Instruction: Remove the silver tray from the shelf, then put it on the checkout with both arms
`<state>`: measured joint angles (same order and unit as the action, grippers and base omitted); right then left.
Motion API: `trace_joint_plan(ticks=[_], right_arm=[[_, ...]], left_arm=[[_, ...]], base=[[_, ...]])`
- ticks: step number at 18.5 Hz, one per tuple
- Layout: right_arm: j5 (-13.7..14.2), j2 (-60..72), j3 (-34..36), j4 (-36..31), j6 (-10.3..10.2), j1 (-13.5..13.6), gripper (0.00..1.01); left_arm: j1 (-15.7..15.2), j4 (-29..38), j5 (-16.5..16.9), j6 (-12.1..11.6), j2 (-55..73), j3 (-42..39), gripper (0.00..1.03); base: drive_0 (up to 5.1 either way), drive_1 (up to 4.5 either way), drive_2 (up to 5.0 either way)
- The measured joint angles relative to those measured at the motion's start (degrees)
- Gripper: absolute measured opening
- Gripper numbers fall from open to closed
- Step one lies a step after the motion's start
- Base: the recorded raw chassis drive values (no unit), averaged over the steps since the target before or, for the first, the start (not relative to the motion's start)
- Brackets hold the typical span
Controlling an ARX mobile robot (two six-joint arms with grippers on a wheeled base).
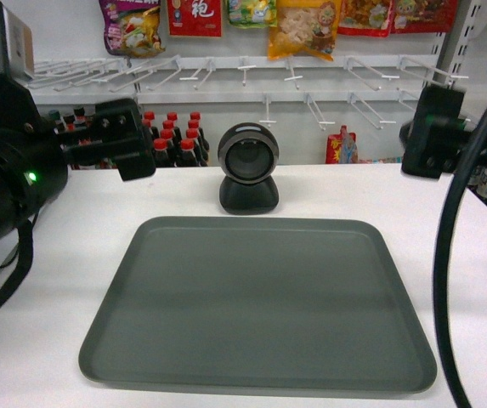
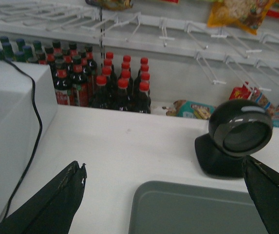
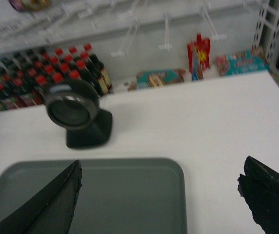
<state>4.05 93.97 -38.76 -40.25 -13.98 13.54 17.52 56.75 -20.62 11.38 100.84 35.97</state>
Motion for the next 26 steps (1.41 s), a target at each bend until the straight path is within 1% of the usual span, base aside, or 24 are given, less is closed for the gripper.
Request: trace_joint_plan(ticks=[1, 2, 3, 4, 5, 6, 7, 8, 9, 11, 12, 13, 16, 18, 19, 20, 21, 22, 23, 24, 26], right_arm=[[-0.17, -4.48, 1.05, -0.96, 0.57, 0.5, 0.98], [0.33, -8.52, 1.73, -2.08, 1.18, 1.29, 0.98], [0.81, -13.57, 2.51, -1.22, 1.22, 2.38, 0.98], [2.36, -15.39, 3.48, -1.84, 2.01, 3.04, 0.97], [7.98, -17.66, 6.1, -3.78, 5.57, 3.65, 0.87], [10.6, -22.16, 10.75, -2.14, 9.55, 2.93, 0.75], [11.04, -26.64, 14.47, -0.04, 11.26, 1.66, 0.64], [11.17, -29.77, 16.28, 1.36, 12.04, 1.2, 0.56], [9.16, -36.33, 20.0, 0.76, 12.9, -0.11, 0.38], [6.54, -40.83, 24.76, 1.16, 13.53, -3.15, 0.12], [5.64, -42.51, 26.91, 1.88, 13.7, -4.15, 0.01], [4.85, -44.09, 28.2, 2.16, 13.88, -5.03, 0.02], [2.82, -49.37, 30.62, 3.65, 13.86, -6.97, 0.02], [1.64, -52.39, 32.61, 5.55, 13.84, -8.07, 0.02], [-1.27, -54.69, 33.51, 6.91, 13.86, -10.1, 0.02], [-3.37, -56.41, 34.03, 7.87, 13.86, -12.9, 0.02], [-3.32, -57.66, 34.42, 8.61, 13.84, -13.77, 0.02], [-3.5, -59.34, 34.99, 9.68, 13.84, -13.9, 0.02], [-3.93, -60.83, 35.45, 10.73, 13.86, -13.77, 0.02], [-4.09, -62.23, 35.76, 11.87, 13.86, -13.55, 0.02], [-4.04, -64.52, 36.28, 13.4, 13.86, -13.55, 0.02]], left_arm=[[0.37, 0.15, -0.35, -0.87, -3.1, -1.18, 0.98], [0.74, 0.07, -0.68, -1.31, -5.88, -2.38, 0.98], [1.22, -1.03, -1.88, -2.01, -9.09, -3.65, 0.98], [1.49, -1.22, -2.1, -2.82, -10.14, -4.17, 0.98], [1.57, -1.09, -2.14, -3.93, -11.1, -4.79, 0.97], [0.28, 3.19, 2.08, -6.69, -12.7, -7.78, 0.85], [-1.33, 3.78, 4.17, -8.63, -15.39, -11.26, 0.74], [-2.23, 3.78, 4.98, -9.11, -17.14, -13.22, 0.68], [-4.61, 3.69, 7.34, -10.19, -21.77, -17.77, 0.49], [-7.3, 2.29, 9.9, -10.36, -27.89, -22.8, 0.23], [-8.17, 4.66, 10.97, -10.36, -29.18, -24.9, 0.13], [-8.87, 5.51, 11.8, -10.36, -29.75, -26.45, 0.03], [-10.82, 0.87, 13.68, -10.58, -35.56, -30.49, 0.02], [-11.96, -1.88, 14.69, -10.58, -41.09, -31.34, 0.02], [-12.55, -4.46, 15.43, -10.58, -44.26, -32.33, 0.02], [-13.31, -6.32, 16.7, -10.58, -46.25, -33.03, 0.02], [-15.45, -8.04, 19.47, -10.6, -48.26, -33.62, 0.02], [-17.42, -10.03, 20.0, -10.58, -50.8, -33.99, 0.02], [-17.88, -11.52, 19.78, -10.56, -53.02, -34.14, 0.02], [-17.62, -13.49, 20.46, -10.58, -55.93, -34.45, 0.02], [-17.4, -16.83, 20.59, -10.58, -59.23, -34.93, 0.02]], base=[[0.0, 0.0, 0.0], [0.0, 0.0, 0.0], [0.0, 0.0, 0.0], [0.0, 0.0, 0.0], [0.0, 0.0, 0.0], [0.0, 0.0, 0.0], [0.0, 0.0, 0.0], [0.0, 0.0, 0.0], [0.0, 0.0, 0.0], [0.0, 0.0, 0.0], [0.0, 0.0, 0.0], [0.0, 0.0, 0.0], [0.0, 0.0, 0.0], [0.0, 0.0, 0.0], [0.0, 0.0, 0.0], [0.0, 0.0, 0.0], [0.0, 0.0, 0.0], [0.0, 0.0, 0.0], [0.0, 0.0, 0.0], [0.0, 0.0, 0.0], [0.0, 0.0, 0.0]])
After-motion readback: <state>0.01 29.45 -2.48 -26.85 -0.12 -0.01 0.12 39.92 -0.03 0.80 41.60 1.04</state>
